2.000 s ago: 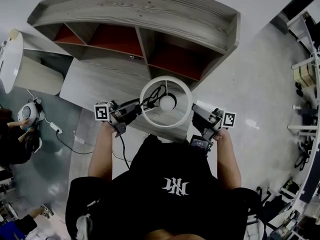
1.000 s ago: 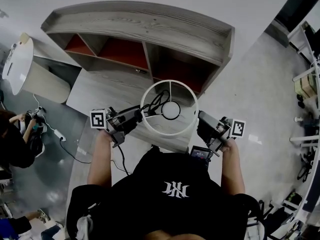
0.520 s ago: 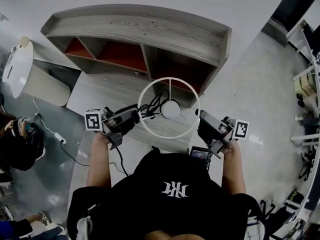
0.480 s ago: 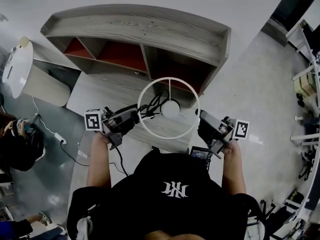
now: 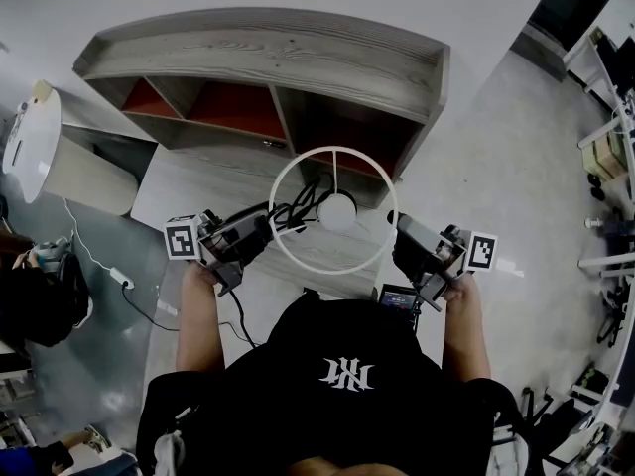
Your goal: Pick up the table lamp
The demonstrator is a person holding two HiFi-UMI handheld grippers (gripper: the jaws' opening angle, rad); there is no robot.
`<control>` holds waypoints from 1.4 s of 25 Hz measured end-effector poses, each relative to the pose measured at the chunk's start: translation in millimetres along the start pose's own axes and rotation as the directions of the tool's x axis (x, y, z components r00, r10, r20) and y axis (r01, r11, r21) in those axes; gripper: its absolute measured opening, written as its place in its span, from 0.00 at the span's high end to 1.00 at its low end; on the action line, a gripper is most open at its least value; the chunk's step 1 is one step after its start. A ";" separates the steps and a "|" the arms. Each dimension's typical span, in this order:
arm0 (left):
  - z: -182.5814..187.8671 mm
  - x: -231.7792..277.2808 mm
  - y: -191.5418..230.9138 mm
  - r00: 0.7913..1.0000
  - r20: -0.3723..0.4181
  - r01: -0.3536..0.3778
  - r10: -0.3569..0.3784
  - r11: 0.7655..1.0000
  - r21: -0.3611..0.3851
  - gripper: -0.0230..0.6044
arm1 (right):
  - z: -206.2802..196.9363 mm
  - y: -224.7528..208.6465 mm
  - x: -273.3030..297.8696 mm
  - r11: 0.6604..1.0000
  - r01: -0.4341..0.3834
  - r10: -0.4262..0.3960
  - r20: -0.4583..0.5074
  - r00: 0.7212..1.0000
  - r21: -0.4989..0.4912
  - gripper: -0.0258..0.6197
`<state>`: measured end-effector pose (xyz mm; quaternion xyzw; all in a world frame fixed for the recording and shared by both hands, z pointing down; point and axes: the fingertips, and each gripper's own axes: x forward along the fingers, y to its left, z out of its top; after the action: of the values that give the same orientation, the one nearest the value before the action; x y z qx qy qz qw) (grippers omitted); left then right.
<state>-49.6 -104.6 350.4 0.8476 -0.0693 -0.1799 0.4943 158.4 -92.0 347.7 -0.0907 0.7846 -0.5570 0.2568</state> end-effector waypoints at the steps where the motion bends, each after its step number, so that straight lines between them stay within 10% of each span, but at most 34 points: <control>1: 0.1 0.5 -0.5 1.000 -0.001 0.002 -0.002 1.000 -0.001 0.72 | 0.1 0.8 0.2 1.000 -0.002 0.002 0.002 1.000 -0.001 0.70; 35: -7.2 -6.7 7.7 1.000 -0.001 -0.014 0.014 0.999 -0.035 0.72 | -4.1 -9.7 0.7 1.000 0.031 -0.031 -0.024 0.999 0.002 0.70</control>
<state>-52.7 -100.6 361.9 0.8385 -0.0719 -0.1773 0.5102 154.4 -92.5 357.4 -0.0959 0.7856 -0.5628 0.2386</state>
